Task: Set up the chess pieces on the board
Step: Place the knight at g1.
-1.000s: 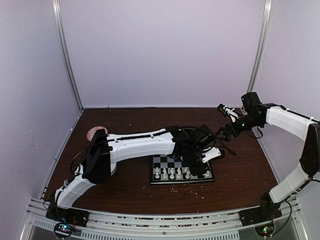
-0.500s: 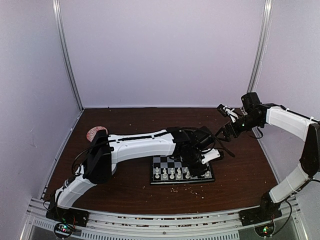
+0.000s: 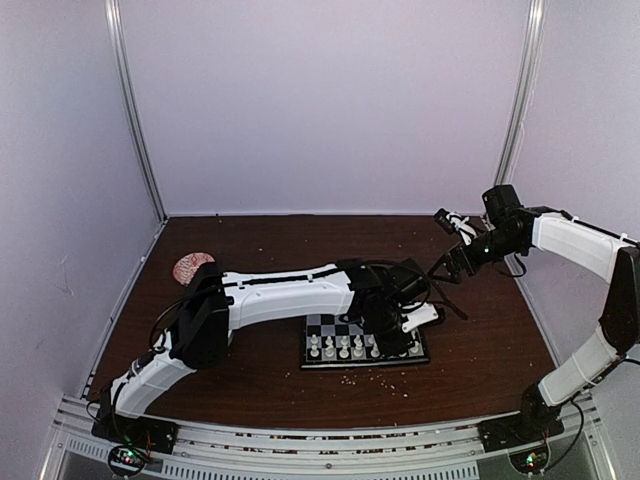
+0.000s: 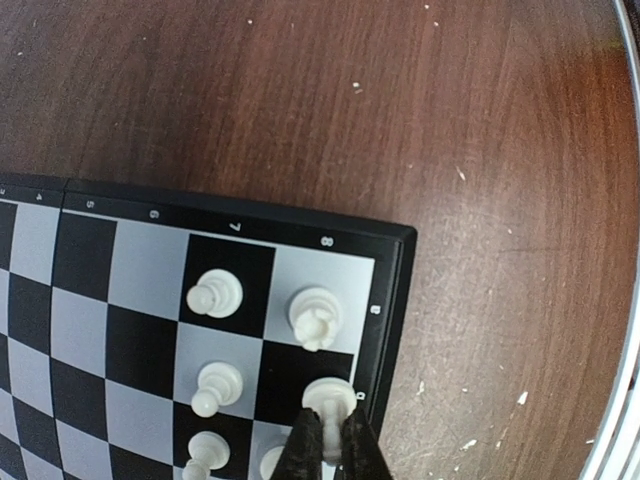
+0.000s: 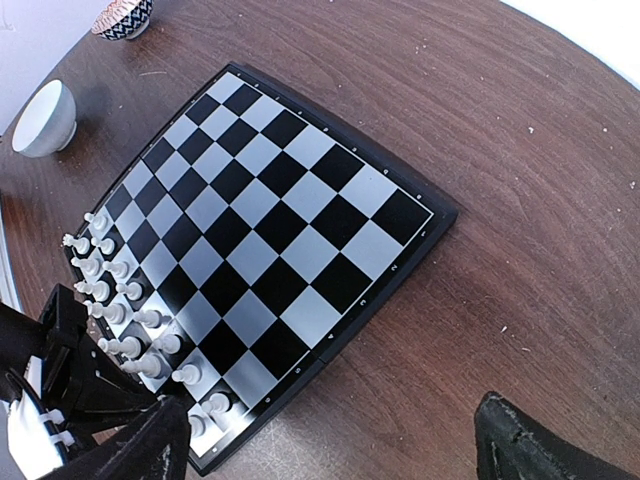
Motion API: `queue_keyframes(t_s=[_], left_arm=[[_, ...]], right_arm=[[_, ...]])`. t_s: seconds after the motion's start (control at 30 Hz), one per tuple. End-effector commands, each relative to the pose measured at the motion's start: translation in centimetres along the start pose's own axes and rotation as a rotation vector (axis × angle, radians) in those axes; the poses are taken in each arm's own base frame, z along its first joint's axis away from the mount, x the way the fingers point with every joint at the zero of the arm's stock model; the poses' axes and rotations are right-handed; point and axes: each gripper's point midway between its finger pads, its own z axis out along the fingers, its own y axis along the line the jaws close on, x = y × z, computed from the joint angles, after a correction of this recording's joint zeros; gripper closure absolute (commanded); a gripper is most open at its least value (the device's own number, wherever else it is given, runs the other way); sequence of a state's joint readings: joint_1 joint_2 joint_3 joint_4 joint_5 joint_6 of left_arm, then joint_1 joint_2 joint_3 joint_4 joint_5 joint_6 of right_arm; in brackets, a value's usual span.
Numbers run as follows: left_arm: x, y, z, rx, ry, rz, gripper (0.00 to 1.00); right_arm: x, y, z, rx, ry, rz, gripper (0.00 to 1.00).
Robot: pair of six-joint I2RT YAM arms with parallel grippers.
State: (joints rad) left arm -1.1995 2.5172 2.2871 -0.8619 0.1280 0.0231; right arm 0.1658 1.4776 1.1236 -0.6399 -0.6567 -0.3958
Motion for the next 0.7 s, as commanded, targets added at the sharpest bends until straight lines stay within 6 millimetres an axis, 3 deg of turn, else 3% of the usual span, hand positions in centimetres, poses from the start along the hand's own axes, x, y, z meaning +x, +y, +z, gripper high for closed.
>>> queue_keyframes(t_s=[0.0, 0.23, 0.5, 0.67], left_arm=[[-0.3, 0.7, -0.1, -0.037, -0.002, -0.023, 1.0], [-0.9, 0.8, -1.4, -0.048, -0.021, -0.028, 1.0], [-0.8, 0.6, -1.2, -0.037, -0.021, -0.034, 1.0], [-1.4, 0.6, -1.6, -0.038, -0.042, -0.036, 0.9]], right_arm=[[-1.1, 0.0, -0.6, -0.003, -0.026, -0.017, 0.0], [-1.1, 0.0, -0.6, -0.008, -0.025, -0.015, 0.0], [-1.1, 0.1, -0.6, -0.009, -0.026, -0.016, 0.0], [-1.0, 0.1, -0.5, -0.013, -0.023, -0.013, 0.0]])
